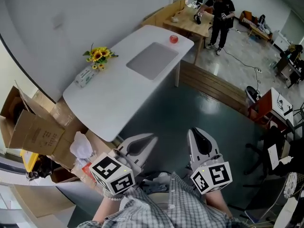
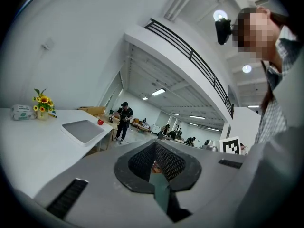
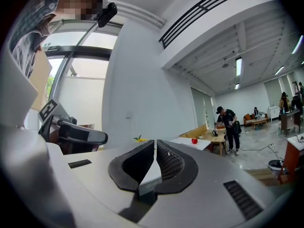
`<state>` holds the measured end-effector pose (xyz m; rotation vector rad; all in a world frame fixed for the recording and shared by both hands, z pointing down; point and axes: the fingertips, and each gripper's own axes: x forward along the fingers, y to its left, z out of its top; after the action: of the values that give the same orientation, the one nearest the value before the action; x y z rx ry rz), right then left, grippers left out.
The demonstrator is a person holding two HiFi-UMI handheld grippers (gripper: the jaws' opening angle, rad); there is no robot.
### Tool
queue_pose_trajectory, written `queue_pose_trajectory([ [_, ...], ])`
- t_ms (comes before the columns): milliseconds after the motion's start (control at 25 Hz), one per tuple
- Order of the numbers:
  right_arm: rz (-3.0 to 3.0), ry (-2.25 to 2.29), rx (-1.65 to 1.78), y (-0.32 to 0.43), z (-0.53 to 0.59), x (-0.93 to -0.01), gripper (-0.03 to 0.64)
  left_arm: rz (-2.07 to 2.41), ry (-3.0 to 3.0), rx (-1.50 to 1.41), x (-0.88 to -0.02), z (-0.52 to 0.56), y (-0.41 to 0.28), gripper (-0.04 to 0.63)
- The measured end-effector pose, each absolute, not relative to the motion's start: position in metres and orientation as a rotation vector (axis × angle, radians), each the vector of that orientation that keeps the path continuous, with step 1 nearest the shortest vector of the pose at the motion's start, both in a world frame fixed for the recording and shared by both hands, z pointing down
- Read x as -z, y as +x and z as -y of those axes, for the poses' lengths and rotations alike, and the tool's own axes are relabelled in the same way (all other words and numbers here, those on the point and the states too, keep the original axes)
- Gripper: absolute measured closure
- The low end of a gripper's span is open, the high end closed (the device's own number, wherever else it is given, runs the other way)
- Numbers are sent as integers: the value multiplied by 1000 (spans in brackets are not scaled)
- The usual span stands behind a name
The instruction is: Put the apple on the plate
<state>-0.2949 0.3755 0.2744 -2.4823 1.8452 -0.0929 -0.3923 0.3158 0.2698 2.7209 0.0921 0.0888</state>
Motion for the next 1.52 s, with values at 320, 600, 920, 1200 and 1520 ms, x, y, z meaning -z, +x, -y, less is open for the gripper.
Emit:
queue_pose_trajectory([
  [320,-1732,-2525,144,-228,-407,-287,586,-185,2720,-116,-276,-346,-326,584],
  [600,-1696,-2567,141,-206,-410,-296,586,-238,2704,-155,-284,-343,-296,584],
  [920,-1760,-2668,64,-178,-388,-300,586,-344,2703,-173,-286,-329,-240,584],
  [1200,-1655,-2743,99,-119,-362,-299,586,-446,2668,-196,-286,-293,-174,584],
  [1520,-1592,-2787,108,-55,-315,-291,586,-546,2662,-199,-275,-250,-99,585],
])
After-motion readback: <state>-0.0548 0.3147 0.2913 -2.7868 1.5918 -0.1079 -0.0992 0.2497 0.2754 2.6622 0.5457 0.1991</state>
